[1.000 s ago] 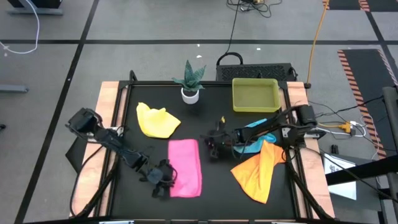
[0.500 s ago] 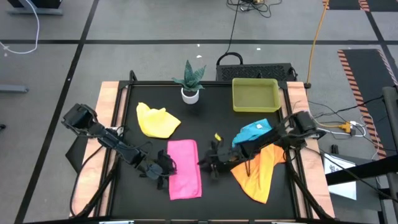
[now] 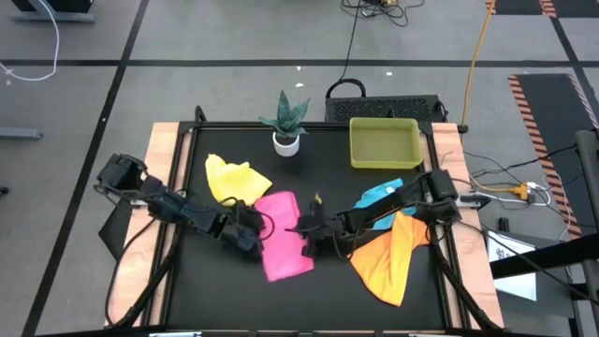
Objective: Fold microfiber towels
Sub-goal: Fold the pink microfiber cloth
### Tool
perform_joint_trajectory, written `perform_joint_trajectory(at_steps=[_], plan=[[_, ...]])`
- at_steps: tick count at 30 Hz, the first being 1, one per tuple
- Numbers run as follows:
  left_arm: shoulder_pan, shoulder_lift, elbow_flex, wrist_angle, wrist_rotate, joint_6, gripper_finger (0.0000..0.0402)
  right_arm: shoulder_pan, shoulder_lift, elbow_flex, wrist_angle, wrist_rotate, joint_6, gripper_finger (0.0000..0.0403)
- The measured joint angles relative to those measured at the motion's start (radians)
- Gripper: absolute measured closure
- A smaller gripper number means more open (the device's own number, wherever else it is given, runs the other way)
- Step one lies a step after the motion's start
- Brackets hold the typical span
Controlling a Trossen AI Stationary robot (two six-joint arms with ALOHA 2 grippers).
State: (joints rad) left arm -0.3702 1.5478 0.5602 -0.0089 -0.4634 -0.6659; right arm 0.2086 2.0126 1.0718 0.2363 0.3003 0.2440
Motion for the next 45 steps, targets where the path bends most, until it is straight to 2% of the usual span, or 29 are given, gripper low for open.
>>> perform_joint_trajectory(at_steps=[4, 9, 12, 16, 20, 23, 29, 32, 35, 40, 42, 45], plan=[[0.003, 0.000, 0.000, 0.100, -0.003, 0.080, 0.0350, 0.019, -0.094, -0.056, -0.106, 0.047, 0.098, 0.0403], [0.021, 0.000, 0.000, 0.205, -0.025, 0.178, 0.0350, 0.083, -0.192, -0.137, -0.056, 0.037, 0.145, 0.0403], [0.072, 0.000, 0.000, 0.177, -0.040, 0.198, 0.0350, 0.120, -0.181, -0.170, 0.017, 0.021, 0.144, 0.0403], [0.170, 0.008, 0.000, 0.166, -0.042, 0.234, 0.0350, 0.142, -0.118, -0.186, 0.086, -0.089, 0.155, 0.0403], [0.260, 0.056, 0.000, 0.202, -0.027, 0.314, 0.0350, 0.187, -0.105, -0.183, 0.064, -0.087, 0.164, 0.0403], [0.308, 0.120, 0.000, 0.277, 0.013, 0.369, 0.0350, 0.234, -0.119, -0.184, 0.056, -0.094, 0.166, 0.0403], [0.367, 0.251, 0.000, 0.613, 0.108, 0.542, 0.0350, 0.288, -0.127, -0.187, 0.079, -0.097, 0.276, 0.0403], [0.389, 0.264, 0.000, 0.723, 0.131, 0.614, 0.0350, 0.301, -0.127, -0.187, 0.082, -0.032, 0.339, 0.0403], [0.394, 0.216, 0.000, 0.712, 0.153, 0.631, 0.0350, 0.305, -0.135, -0.187, 0.097, 0.047, 0.355, 0.0403], [0.370, 0.162, 0.001, 0.697, 0.463, 0.614, 0.0350, 0.297, -0.136, -0.187, 0.145, 0.060, 0.345, 0.0403], [0.360, 0.176, 0.000, 0.665, 0.476, 0.598, 0.0350, 0.291, -0.136, -0.187, 0.142, 0.034, 0.343, 0.0403], [0.355, 0.246, 0.000, 0.661, 0.396, 0.584, 0.0350, 0.289, -0.135, -0.187, 0.126, -0.009, 0.322, 0.0403]])
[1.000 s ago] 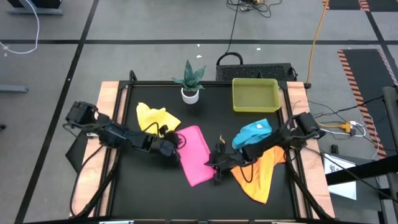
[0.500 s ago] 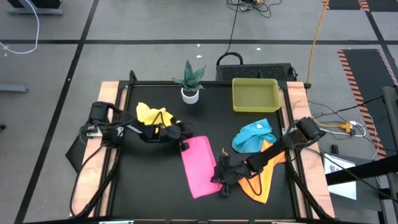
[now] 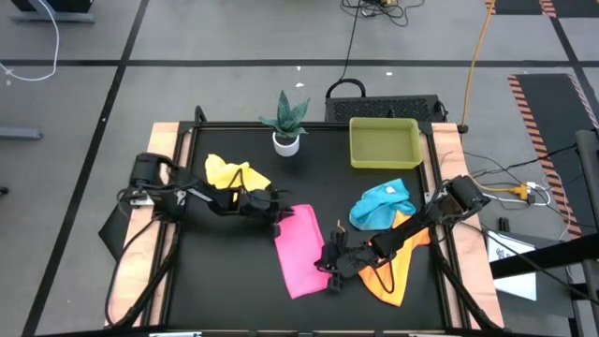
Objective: Fold microfiber towels
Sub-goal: Fold the pink microfiber cloth
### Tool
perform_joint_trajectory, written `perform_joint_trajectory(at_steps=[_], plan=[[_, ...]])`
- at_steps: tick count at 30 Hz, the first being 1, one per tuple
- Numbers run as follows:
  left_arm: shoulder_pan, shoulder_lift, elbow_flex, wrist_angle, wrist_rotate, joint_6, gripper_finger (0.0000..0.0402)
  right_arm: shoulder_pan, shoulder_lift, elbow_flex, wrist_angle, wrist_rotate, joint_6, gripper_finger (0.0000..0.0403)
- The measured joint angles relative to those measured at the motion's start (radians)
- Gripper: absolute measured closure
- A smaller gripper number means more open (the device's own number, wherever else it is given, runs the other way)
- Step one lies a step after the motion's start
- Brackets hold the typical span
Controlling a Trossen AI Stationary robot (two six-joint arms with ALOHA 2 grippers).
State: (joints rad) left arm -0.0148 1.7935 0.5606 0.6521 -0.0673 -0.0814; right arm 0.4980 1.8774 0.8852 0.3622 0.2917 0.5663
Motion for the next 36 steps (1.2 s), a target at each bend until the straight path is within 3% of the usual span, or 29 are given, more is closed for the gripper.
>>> perform_joint_trajectory(at_steps=[4, 10, 17, 25, 28, 36], plan=[[0.028, 0.082, 0.013, 0.078, -0.039, -0.005, 0.0350, 0.002, 0.006, 0.000, -0.013, -0.014, -0.003, 0.0403], [0.102, 0.110, 0.083, 0.048, -0.038, 0.093, 0.0350, 0.001, 0.015, -0.002, -0.029, -0.049, 0.019, 0.0403], [0.119, -0.021, 0.145, -0.094, -0.018, 0.193, 0.0350, 0.001, 0.005, -0.002, 0.000, -0.032, -0.037, 0.0403], [-0.030, -0.140, 0.147, -0.350, -0.011, 0.112, 0.0350, -0.001, -0.103, 0.000, 0.038, -0.035, -0.239, 0.0393], [-0.119, -0.131, 0.147, -0.377, -0.011, 0.072, 0.0350, 0.000, -0.092, 0.000, 0.052, -0.109, -0.273, 0.0368], [-0.321, -0.088, 0.150, -0.214, -0.012, 0.029, 0.0350, -0.007, -0.046, 0.000, -0.010, -0.264, -0.366, 0.0270]])
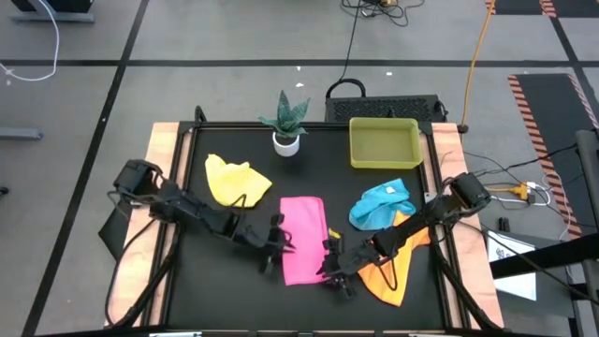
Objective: Fold microfiber towels
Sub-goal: Fold the pink microfiber cloth
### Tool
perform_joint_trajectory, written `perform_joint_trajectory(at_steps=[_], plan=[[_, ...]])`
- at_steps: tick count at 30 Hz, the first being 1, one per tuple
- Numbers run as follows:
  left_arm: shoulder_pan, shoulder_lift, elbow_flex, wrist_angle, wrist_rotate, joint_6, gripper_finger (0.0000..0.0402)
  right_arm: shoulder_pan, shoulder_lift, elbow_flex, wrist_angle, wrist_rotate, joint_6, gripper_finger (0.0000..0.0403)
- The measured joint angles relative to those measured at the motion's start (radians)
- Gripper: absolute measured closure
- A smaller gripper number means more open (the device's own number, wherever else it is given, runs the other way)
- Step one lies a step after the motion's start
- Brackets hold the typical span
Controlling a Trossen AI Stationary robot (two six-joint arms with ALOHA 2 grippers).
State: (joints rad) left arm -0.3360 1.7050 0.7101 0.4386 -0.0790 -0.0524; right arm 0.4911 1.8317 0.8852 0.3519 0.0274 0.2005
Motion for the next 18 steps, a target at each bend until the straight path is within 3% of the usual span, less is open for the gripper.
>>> perform_joint_trajectory(at_steps=[5, 11, 15, 18], plan=[[-0.076, 0.056, -0.002, 0.139, -0.002, 0.058, 0.0350, 0.000, 0.000, 0.000, -0.101, 0.053, -0.083, 0.0264], [-0.115, 0.143, -0.002, 0.268, 0.001, 0.102, 0.0343, 0.001, 0.000, 0.000, -0.125, 0.053, -0.212, 0.0330], [-0.133, 0.184, -0.002, 0.290, 0.046, 0.131, 0.0300, 0.000, 0.000, 0.000, -0.125, 0.054, -0.213, 0.0389], [-0.152, 0.210, -0.002, 0.284, 0.050, 0.163, 0.0253, 0.000, 0.000, 0.000, -0.116, 0.054, -0.204, 0.0394]])
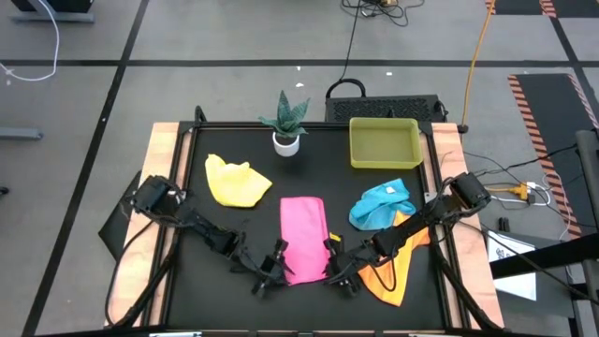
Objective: Fold microfiber towels
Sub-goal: Fold the pink microfiber cloth
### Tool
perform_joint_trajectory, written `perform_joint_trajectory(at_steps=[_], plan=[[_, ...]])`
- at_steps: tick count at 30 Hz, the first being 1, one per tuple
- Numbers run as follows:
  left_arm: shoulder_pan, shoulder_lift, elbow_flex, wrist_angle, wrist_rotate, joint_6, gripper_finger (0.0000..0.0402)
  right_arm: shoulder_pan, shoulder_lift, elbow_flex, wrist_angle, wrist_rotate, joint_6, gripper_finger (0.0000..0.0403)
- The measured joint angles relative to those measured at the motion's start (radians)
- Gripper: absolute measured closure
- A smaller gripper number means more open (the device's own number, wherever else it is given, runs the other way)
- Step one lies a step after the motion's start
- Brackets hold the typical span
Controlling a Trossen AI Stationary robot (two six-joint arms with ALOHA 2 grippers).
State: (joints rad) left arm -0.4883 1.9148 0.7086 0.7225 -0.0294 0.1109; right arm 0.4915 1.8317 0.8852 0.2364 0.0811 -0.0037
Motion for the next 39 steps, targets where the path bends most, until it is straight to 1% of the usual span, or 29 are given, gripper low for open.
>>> perform_joint_trajectory(at_steps=[2, 5, 9, 10, 13, 15, 19, 23, 26, 29, 32, 34, 36, 39], plan=[[-0.018, 0.013, 0.000, -0.027, -0.013, 0.048, 0.0221, -0.001, 0.000, 0.000, 0.012, 0.001, 0.028, 0.0390], [-0.053, 0.026, 0.000, -0.034, -0.108, 0.124, 0.0184, -0.008, 0.000, 0.000, 0.052, 0.003, 0.068, 0.0395], [-0.087, 0.027, 0.002, -0.036, -0.223, 0.185, 0.0161, -0.008, -0.013, 0.000, 0.095, 0.051, 0.105, 0.0399], [-0.095, 0.027, 0.002, -0.037, -0.251, 0.189, 0.0159, -0.008, -0.020, 0.000, 0.092, 0.053, 0.118, 0.0399], [-0.108, 0.027, 0.002, -0.044, -0.285, 0.190, 0.0158, -0.008, -0.040, 0.000, 0.079, 0.061, 0.149, 0.0401], [-0.110, 0.026, 0.003, -0.062, -0.294, 0.174, 0.0158, -0.008, -0.048, 0.000, 0.080, 0.095, 0.175, 0.0401], [-0.124, 0.025, 0.003, -0.083, -0.362, 0.135, 0.0158, -0.008, -0.062, 0.000, 0.073, 0.160, 0.235, 0.0402], [-0.146, 0.025, 0.002, -0.093, -0.453, 0.096, 0.0158, -0.008, -0.063, 0.000, 0.055, 0.211, 0.284, 0.0402], [-0.163, 0.026, 0.002, -0.094, -0.538, 0.043, 0.0158, -0.008, -0.063, 0.000, 0.040, 0.213, 0.321, 0.0402], [-0.169, 0.028, 0.001, -0.091, -0.594, -0.020, 0.0158, -0.008, -0.063, 0.000, 0.031, 0.239, 0.346, 0.0402], [-0.168, 0.030, 0.000, -0.092, -0.610, -0.085, 0.0165, -0.008, -0.063, 0.000, 0.023, 0.262, 0.359, 0.0402], [-0.168, 0.031, -0.001, -0.093, -0.611, -0.131, 0.0181, -0.008, -0.063, 0.000, 0.019, 0.263, 0.360, 0.0402], [-0.168, 0.032, -0.002, -0.094, -0.611, -0.184, 0.0207, -0.008, -0.063, 0.000, 0.019, 0.263, 0.366, 0.0402], [-0.169, 0.032, -0.002, -0.091, -0.609, -0.264, 0.0258, -0.008, -0.063, 0.000, 0.018, 0.259, 0.375, 0.0403]])
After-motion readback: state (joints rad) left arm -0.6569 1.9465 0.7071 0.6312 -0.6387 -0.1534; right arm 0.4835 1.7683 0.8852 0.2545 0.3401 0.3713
